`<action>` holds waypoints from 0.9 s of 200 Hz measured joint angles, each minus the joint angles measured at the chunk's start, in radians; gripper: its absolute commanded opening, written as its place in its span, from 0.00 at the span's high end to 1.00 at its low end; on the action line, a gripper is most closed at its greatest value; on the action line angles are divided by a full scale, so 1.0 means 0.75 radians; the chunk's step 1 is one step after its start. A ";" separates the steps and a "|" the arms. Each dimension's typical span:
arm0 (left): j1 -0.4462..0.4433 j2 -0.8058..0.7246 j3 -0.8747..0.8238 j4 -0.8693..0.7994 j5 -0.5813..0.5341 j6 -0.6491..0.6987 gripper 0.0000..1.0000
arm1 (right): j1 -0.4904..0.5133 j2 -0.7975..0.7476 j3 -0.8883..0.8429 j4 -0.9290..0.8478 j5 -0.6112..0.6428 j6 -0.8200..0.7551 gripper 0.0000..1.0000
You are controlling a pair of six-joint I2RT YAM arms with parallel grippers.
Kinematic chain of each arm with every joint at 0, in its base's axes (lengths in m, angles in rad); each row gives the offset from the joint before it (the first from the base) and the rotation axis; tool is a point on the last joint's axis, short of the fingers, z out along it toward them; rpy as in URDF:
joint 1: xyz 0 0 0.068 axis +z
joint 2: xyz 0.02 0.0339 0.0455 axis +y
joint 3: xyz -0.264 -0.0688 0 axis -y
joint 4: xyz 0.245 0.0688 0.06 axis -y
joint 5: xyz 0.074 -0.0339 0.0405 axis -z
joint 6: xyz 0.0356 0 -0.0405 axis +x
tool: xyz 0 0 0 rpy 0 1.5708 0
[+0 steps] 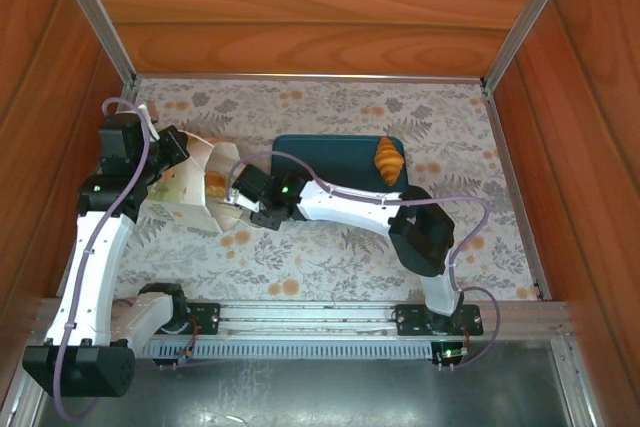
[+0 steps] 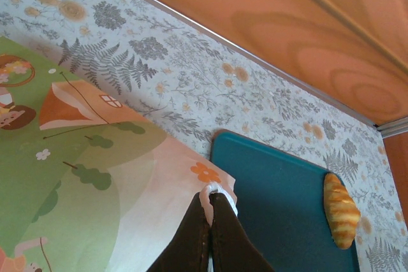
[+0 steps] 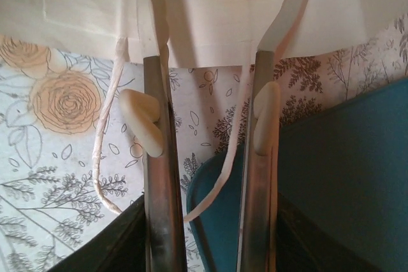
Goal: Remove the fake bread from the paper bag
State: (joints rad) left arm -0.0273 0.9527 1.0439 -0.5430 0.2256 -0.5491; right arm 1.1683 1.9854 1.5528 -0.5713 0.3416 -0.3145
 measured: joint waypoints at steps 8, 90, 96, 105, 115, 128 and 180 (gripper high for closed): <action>0.000 0.000 0.000 0.000 0.000 0.000 1.00 | 0.009 0.000 -0.017 0.016 0.020 -0.022 0.53; 0.000 0.000 0.000 -0.001 -0.001 0.000 1.00 | 0.050 0.045 -0.021 0.155 0.232 -0.125 0.69; 0.000 0.000 0.000 -0.001 -0.001 0.000 1.00 | 0.050 0.045 -0.021 0.152 0.232 -0.120 0.69; 0.000 0.000 0.000 -0.001 -0.001 0.000 1.00 | 0.050 0.042 -0.022 0.154 0.231 -0.107 0.70; 0.000 0.000 0.000 -0.001 -0.001 0.000 1.00 | 0.050 0.036 -0.022 0.148 0.226 -0.089 0.70; 0.000 0.000 0.000 0.000 -0.001 0.000 1.00 | 0.050 0.020 -0.023 0.127 0.202 -0.053 0.70; 0.000 0.000 0.001 0.001 -0.001 -0.001 1.00 | -0.009 -0.233 -0.078 -0.022 -0.139 0.185 0.72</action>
State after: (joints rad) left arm -0.0273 0.9527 1.0443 -0.5426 0.2249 -0.5499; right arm 1.1618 1.8107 1.4940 -0.5880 0.2375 -0.1761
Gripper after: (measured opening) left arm 0.046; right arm 0.298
